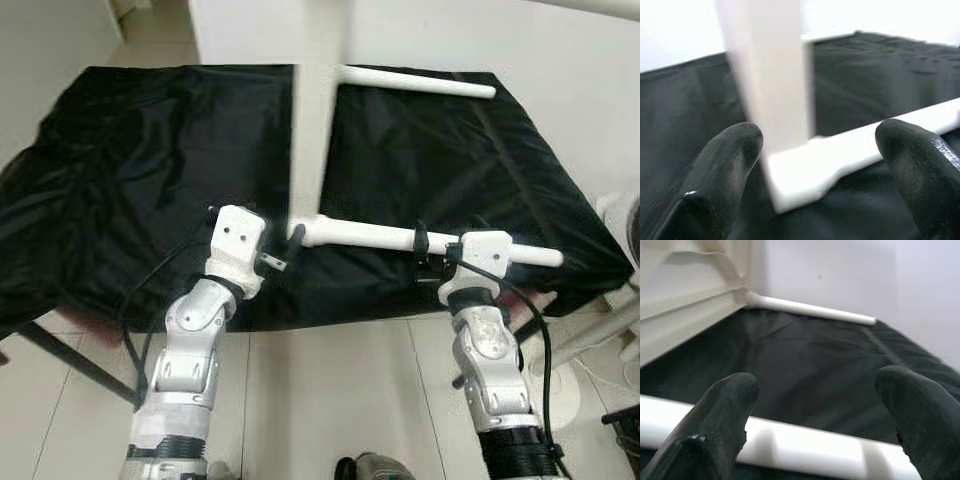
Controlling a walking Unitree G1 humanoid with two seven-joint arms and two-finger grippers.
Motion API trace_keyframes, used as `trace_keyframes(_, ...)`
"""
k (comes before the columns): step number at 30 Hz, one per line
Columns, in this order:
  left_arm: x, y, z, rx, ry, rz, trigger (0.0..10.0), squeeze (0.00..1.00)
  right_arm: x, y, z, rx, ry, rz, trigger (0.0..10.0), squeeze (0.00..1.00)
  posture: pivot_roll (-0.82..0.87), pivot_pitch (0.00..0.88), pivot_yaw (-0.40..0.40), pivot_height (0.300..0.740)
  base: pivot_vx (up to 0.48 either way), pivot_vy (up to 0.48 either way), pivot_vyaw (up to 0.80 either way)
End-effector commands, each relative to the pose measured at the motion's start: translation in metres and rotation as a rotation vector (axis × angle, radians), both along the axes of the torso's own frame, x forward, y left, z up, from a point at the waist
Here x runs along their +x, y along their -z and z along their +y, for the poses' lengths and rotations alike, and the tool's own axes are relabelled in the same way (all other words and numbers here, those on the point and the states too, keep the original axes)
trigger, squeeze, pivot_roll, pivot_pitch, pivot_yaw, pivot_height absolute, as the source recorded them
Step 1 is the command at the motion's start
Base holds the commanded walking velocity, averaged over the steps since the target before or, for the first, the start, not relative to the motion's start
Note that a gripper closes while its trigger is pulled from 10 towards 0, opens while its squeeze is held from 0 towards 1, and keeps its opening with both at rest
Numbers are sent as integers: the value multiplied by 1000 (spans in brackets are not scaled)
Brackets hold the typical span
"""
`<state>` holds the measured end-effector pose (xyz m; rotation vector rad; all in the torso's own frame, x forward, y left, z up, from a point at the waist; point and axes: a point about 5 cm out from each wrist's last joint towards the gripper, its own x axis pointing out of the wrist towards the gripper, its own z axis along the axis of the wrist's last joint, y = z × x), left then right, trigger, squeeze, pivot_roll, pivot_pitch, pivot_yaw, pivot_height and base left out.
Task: Building children table
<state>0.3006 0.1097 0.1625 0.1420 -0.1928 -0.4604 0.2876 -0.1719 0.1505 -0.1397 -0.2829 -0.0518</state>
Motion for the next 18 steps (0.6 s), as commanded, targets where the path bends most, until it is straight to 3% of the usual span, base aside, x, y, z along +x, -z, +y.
trace_keyframes(1,2,2,11,-7,-144,5,10000,0,-1,0,2,7,-4,-5,10000,0,-38,80,12,740,0,-371,0)
trace_keyframes(18,4,-1,17,-60,-251,10,10000,0,-1,0,4,-6,-28,-4,10000,0,-40,86,14,740,0,-22,0)
